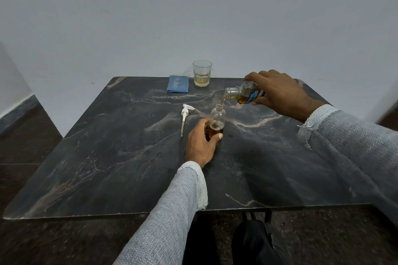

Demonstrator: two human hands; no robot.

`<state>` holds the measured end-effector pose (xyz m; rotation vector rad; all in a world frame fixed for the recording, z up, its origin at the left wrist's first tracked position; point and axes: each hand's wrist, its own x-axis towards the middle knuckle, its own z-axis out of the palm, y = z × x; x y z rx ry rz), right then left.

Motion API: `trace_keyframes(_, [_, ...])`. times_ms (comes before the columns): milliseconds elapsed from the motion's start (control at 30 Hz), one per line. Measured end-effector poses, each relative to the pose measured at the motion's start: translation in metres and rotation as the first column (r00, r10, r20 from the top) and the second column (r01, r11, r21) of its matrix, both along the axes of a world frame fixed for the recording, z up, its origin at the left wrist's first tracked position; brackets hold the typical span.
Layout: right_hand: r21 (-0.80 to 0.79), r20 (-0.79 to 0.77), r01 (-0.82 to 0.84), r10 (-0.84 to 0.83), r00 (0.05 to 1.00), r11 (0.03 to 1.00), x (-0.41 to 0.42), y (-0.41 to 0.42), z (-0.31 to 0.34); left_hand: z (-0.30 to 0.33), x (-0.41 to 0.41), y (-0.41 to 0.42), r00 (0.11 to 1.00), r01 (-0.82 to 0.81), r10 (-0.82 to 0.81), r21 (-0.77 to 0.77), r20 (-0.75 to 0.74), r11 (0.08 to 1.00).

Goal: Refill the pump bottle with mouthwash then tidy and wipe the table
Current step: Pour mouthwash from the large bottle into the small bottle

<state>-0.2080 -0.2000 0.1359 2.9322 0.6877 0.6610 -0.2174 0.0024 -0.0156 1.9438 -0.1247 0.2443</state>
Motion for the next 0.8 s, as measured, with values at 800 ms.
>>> trace_keyframes(800, [-0.031, 0.016, -0.003, 0.003, 1.0, 1.0, -0.0024, 0.0036, 0.0064, -0.0009, 0.0003, 0.0002, 1.0, -0.011, 0.011, 0.004, 0.007, 1.0])
